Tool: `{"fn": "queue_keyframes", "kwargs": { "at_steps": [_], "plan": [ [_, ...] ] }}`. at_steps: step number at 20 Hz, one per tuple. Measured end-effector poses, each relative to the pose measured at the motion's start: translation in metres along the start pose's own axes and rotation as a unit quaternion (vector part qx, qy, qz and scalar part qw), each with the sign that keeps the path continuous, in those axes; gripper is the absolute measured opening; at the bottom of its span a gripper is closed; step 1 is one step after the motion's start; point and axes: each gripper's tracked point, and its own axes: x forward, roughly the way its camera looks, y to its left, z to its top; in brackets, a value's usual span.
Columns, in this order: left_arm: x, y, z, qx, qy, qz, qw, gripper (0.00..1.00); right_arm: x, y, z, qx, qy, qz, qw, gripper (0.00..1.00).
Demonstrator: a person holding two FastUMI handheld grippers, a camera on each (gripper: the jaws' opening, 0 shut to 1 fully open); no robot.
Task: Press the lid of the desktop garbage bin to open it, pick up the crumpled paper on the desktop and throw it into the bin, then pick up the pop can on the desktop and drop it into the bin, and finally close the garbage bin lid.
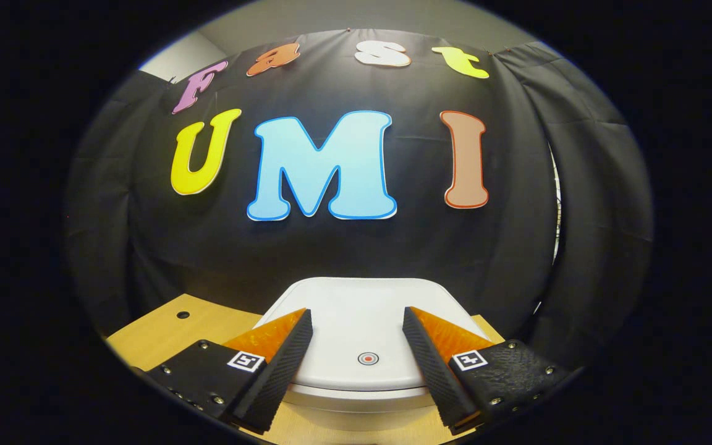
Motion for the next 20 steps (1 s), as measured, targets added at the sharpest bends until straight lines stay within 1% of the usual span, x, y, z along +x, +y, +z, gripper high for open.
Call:
{"fn": "queue_keyframes", "kwargs": {
  "at_steps": [2, 4, 7, 9, 12, 13, 14, 16, 18, 20],
  "plan": [
    [0.002, 0.0, -0.001, -0.001, 0.001, -0.002, 1.0, 0.95, 0.0, 0.001, -0.003, -0.01, -0.002, -0.003, 1.0, 0.95],
    [0.005, -0.003, -0.003, -0.004, 0.002, -0.003, 1.0, 0.95, -0.001, 0.0, -0.004, -0.016, -0.016, -0.004, 1.0, 0.95],
    [0.009, -0.006, -0.003, -0.004, 0.002, -0.003, 1.0, 0.95, -0.001, 0.0, -0.012, -0.002, -0.032, -0.004, 0.999, 0.95],
    [0.01, -0.008, -0.002, -0.006, 0.0, -0.002, 1.0, 0.95, 0.0, 0.0, -0.01, 0.003, -0.053, -0.008, 0.999, 0.96],
    [0.009, -0.012, 0.006, -0.008, -0.009, 0.002, 1.0, 0.95, -0.001, 0.001, -0.008, 0.006, -0.05, -0.011, 0.999, 0.96],
    [0.007, -0.014, 0.008, -0.009, -0.011, 0.003, 1.0, 0.95, -0.002, 0.0, -0.006, 0.007, -0.051, -0.011, 0.999, 0.94],
    [0.004, -0.017, 0.01, -0.008, -0.012, 0.005, 1.0, 0.95, -0.003, 0.0, -0.004, 0.008, -0.052, -0.01, 0.999, 0.95],
    [0.002, -0.017, 0.015, -0.006, -0.016, 0.016, 1.0, 0.95, -0.003, 0.0, -0.003, 0.012, -0.038, -0.006, 0.999, 0.95],
    [-0.001, -0.02, 0.021, -0.008, -0.02, 0.025, 0.999, 0.95, -0.011, 0.001, -0.006, 0.006, -0.001, 0.003, 1.0, 0.95],
    [-0.004, -0.024, 0.026, -0.001, -0.023, 0.035, 0.999, 0.95, -0.027, 0.002, -0.006, 0.006, 0.024, 0.015, 1.0, 0.95]
  ]
}}
